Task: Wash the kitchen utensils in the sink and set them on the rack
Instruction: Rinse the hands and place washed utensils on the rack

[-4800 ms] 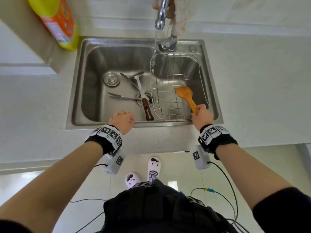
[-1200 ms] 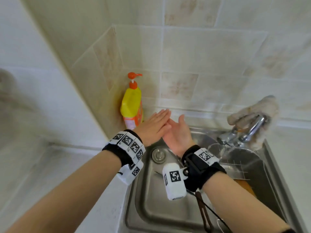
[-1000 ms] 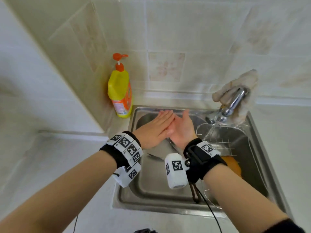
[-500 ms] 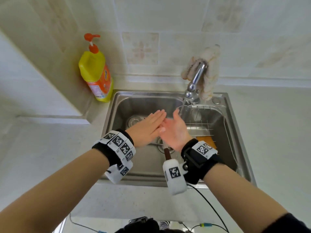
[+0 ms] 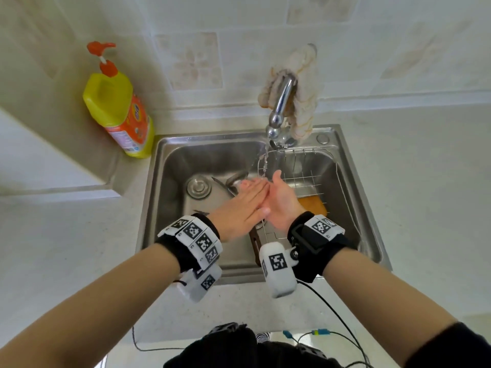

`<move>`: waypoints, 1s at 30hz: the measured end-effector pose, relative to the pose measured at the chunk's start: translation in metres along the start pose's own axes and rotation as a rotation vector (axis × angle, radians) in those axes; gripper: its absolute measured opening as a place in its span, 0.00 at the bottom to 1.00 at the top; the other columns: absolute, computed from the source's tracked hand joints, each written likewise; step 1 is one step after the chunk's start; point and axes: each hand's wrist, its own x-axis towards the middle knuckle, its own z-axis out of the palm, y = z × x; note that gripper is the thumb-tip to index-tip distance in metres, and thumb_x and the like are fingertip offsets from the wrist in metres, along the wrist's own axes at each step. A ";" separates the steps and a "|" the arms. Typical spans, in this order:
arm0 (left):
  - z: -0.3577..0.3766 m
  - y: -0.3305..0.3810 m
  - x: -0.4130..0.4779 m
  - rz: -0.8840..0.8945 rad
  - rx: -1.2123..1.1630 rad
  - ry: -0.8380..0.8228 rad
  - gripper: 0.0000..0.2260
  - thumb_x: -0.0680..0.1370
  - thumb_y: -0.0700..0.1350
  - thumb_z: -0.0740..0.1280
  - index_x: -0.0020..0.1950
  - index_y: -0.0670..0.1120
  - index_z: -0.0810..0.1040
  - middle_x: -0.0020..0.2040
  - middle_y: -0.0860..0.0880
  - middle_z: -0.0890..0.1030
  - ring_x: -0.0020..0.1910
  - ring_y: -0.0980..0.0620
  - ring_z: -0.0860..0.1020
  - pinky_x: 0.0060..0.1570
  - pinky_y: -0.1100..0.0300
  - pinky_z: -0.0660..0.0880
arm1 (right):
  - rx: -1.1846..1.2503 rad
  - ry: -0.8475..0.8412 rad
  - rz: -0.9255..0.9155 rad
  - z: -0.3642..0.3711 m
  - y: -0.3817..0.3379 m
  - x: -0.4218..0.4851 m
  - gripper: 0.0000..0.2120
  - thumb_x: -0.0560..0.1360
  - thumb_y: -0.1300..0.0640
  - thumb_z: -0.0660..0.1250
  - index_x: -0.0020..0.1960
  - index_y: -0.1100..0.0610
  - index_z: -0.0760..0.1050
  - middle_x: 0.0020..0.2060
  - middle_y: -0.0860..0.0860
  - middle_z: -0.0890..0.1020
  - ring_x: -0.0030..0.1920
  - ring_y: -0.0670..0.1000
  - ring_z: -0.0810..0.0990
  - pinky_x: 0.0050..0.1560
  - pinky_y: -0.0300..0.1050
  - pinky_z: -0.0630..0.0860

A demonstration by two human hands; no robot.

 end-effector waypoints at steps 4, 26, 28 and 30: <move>-0.010 -0.009 -0.030 -0.176 0.032 0.106 0.26 0.82 0.53 0.45 0.76 0.46 0.38 0.77 0.49 0.39 0.71 0.63 0.37 0.70 0.66 0.35 | -0.042 -0.228 0.101 0.022 0.008 -0.013 0.39 0.77 0.35 0.39 0.71 0.65 0.60 0.69 0.61 0.68 0.69 0.57 0.68 0.68 0.48 0.64; -0.027 -0.103 -0.143 -0.438 -0.302 0.366 0.21 0.82 0.52 0.50 0.67 0.43 0.70 0.65 0.44 0.74 0.65 0.47 0.72 0.64 0.61 0.67 | -0.372 -0.250 -0.034 0.127 0.062 -0.012 0.29 0.81 0.44 0.44 0.63 0.66 0.68 0.56 0.60 0.79 0.56 0.54 0.79 0.59 0.45 0.75; -0.021 -0.122 -0.141 -0.542 -0.463 0.472 0.12 0.82 0.45 0.55 0.54 0.42 0.76 0.51 0.42 0.79 0.50 0.48 0.76 0.45 0.70 0.70 | -0.482 -0.130 -0.135 0.127 0.056 -0.013 0.19 0.82 0.52 0.49 0.56 0.64 0.72 0.50 0.58 0.81 0.51 0.54 0.81 0.54 0.44 0.78; -0.016 -0.140 -0.141 -0.626 -0.573 0.543 0.11 0.81 0.40 0.58 0.53 0.38 0.78 0.50 0.38 0.79 0.47 0.48 0.75 0.46 0.64 0.70 | -0.567 0.000 -0.177 0.130 0.055 -0.013 0.12 0.82 0.58 0.54 0.48 0.62 0.73 0.43 0.57 0.80 0.44 0.52 0.81 0.48 0.42 0.79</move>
